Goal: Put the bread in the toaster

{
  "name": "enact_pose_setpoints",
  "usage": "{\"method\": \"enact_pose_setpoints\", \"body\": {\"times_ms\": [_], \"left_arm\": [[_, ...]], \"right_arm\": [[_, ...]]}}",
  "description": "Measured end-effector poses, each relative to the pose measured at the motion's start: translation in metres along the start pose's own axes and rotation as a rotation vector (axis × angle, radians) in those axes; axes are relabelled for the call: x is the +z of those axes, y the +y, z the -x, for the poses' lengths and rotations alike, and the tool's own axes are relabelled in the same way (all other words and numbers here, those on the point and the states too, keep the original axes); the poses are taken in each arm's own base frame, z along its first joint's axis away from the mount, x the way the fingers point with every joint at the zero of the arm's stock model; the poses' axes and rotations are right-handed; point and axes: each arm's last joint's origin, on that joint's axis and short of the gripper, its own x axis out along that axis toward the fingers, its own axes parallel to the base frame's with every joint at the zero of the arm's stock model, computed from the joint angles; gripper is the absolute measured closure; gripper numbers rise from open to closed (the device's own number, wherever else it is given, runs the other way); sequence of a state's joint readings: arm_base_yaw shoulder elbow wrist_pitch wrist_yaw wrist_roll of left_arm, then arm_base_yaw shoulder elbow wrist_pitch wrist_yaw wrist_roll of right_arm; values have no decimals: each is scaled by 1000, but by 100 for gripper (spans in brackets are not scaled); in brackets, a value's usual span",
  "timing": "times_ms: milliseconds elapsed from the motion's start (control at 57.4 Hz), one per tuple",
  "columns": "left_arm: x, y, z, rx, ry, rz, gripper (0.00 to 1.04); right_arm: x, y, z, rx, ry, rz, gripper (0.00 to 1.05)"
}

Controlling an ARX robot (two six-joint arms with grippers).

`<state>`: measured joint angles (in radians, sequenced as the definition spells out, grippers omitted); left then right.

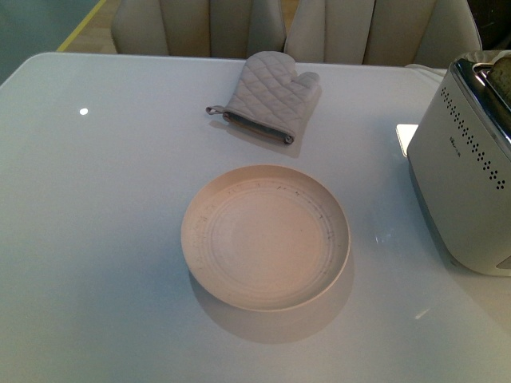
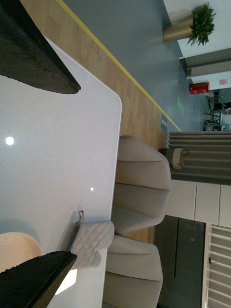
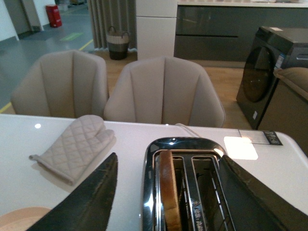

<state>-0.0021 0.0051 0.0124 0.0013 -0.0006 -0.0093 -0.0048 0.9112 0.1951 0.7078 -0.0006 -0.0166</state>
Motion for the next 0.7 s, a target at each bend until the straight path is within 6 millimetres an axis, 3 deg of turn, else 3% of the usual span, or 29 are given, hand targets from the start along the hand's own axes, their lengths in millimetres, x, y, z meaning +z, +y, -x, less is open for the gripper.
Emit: {"method": "enact_pose_setpoints", "body": {"times_ms": [209, 697], "left_arm": [[0, 0, 0, 0, 0, 0, 7], [0, 0, 0, 0, 0, 0, 7]], "right_arm": [[-11, 0, 18, 0, 1, -2, 103], [-27, 1, 45, 2, -15, -6, 103]]}}
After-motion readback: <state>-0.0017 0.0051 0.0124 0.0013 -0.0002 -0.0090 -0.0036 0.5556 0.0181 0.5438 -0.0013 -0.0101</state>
